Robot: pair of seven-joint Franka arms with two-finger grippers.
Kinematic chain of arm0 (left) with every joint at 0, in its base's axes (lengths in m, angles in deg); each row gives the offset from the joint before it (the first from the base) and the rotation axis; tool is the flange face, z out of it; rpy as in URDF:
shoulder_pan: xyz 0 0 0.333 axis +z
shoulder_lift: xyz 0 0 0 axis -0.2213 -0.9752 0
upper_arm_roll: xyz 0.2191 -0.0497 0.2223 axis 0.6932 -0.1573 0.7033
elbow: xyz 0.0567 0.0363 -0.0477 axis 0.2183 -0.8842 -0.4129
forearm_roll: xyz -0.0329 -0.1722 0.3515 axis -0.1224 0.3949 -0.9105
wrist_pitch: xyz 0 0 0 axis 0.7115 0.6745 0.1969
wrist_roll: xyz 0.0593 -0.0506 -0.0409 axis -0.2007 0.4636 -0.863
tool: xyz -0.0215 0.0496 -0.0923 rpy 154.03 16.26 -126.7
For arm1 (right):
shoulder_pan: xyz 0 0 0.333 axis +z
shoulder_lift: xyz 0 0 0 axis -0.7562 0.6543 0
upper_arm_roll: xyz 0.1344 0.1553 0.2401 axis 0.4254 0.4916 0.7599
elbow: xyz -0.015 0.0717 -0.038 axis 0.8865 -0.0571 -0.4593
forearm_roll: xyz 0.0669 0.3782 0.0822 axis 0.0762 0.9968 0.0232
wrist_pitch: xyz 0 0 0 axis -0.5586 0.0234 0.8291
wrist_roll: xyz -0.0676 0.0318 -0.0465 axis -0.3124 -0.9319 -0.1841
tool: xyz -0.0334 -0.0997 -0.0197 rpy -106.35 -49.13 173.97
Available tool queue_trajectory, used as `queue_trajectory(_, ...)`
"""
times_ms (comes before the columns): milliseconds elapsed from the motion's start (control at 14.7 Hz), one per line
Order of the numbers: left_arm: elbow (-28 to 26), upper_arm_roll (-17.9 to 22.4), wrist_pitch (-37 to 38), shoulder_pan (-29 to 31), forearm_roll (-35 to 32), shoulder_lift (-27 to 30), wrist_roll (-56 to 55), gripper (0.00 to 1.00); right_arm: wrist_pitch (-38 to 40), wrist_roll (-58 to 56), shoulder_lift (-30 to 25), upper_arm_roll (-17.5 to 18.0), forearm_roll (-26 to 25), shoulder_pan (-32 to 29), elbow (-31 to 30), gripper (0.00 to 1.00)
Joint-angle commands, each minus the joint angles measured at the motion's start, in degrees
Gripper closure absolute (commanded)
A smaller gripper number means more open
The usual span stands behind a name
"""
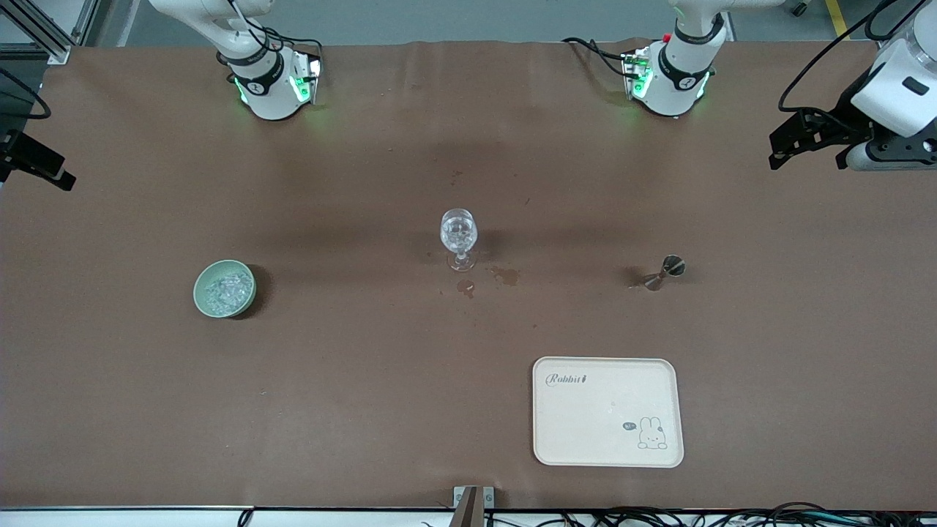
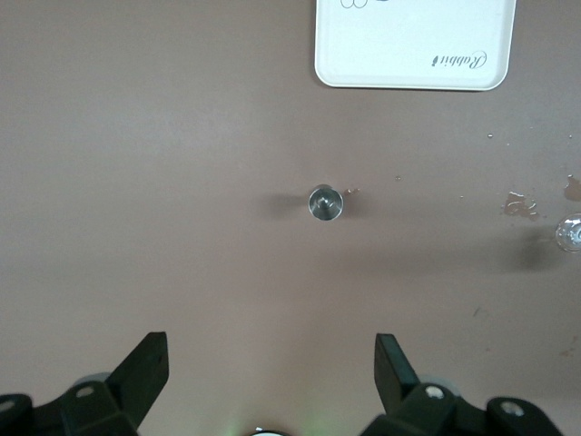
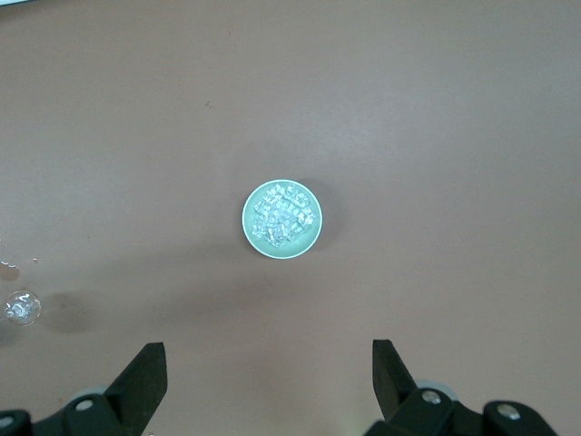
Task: Pour wine and add ice with both arms
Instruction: 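Reach the left gripper toward the silver jigger while the right gripper reaches the bowl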
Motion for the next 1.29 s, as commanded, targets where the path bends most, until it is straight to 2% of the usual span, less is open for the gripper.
queue_trajectory(0,3.2,0.1,1.5,-0.4,-1.1,-1.6,0.6,0.00,0.1,-0.6,-0.7,0.9,-0.5,-1.2,-0.9,0.00)
queue_trajectory(204,7.3,0.7,2.2,2.3,-1.1,-6.9,1.2,0.00,0.0,-0.6,-0.7,0.8,-0.5,-1.2,-0.9,0.00)
queue_trajectory(475,7.6,0.7,2.2,8.6,1.8,-14.8,0.4,0.00,0.1,-0.5,-0.5,0.8,0.1,-1.3,-0.8,0.00)
queue_trajectory(747,7.5,0.7,2.2,14.5,9.9,-24.7,-14.1,0.00,-0.6,-0.7,-0.1,1.0,0.3,-1.3,-1.5,0.00)
queue_trajectory(882,7.8,0.7,2.0,18.2,15.8,-31.6,-20.1,0.01,-1.2,-0.7,1.6,1.1,0.3,-1.1,-2.0,0.00)
queue_trajectory(950,7.9,0.7,1.8,19.1,18.8,-34.5,-21.4,0.01,-3.4,-0.7,2.1,1.2,0.4,-1.1,-3.6,0.00)
queue_trajectory(1222,8.0,0.7,1.4,19.9,29.5,-42.8,-30.2,0.08,-16.9,-0.6,2.2,1.2,1.8,-1.0,-16.5,0.00)
